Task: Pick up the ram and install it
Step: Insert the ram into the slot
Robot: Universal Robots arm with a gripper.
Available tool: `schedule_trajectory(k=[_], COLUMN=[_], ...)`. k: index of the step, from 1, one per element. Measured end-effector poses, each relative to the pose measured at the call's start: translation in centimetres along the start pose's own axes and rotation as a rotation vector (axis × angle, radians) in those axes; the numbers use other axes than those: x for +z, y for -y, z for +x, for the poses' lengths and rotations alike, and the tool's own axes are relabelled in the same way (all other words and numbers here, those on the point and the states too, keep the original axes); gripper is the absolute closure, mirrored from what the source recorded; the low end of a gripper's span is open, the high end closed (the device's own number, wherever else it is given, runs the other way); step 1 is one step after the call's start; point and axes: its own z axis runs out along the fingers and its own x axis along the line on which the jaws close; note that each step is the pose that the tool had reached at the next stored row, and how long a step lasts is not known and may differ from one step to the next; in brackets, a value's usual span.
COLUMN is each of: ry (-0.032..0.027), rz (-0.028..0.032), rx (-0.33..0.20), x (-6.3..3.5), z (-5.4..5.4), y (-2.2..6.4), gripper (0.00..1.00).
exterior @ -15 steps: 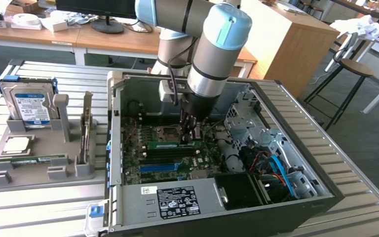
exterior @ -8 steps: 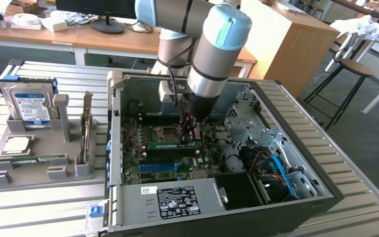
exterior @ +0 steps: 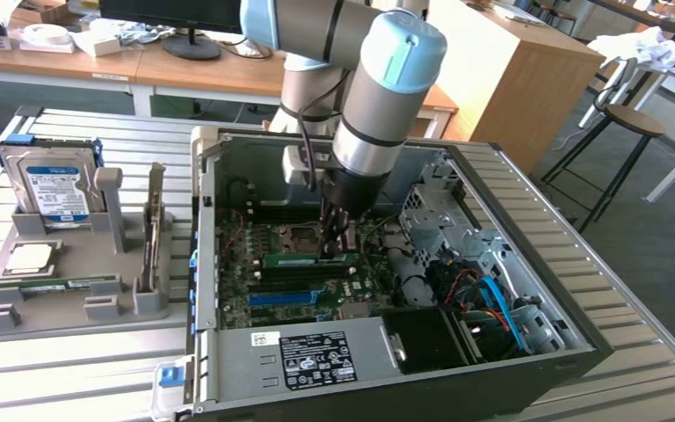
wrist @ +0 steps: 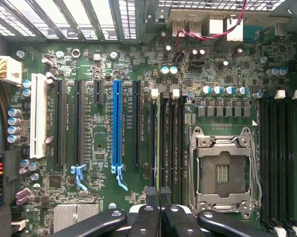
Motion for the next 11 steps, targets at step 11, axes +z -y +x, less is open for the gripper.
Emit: schedule_trajectory(k=[11], ry=[0.0002], rz=[0.0001], rx=[0.000], x=[0.16], z=[0.02], y=[0.00], gripper=[0.89])
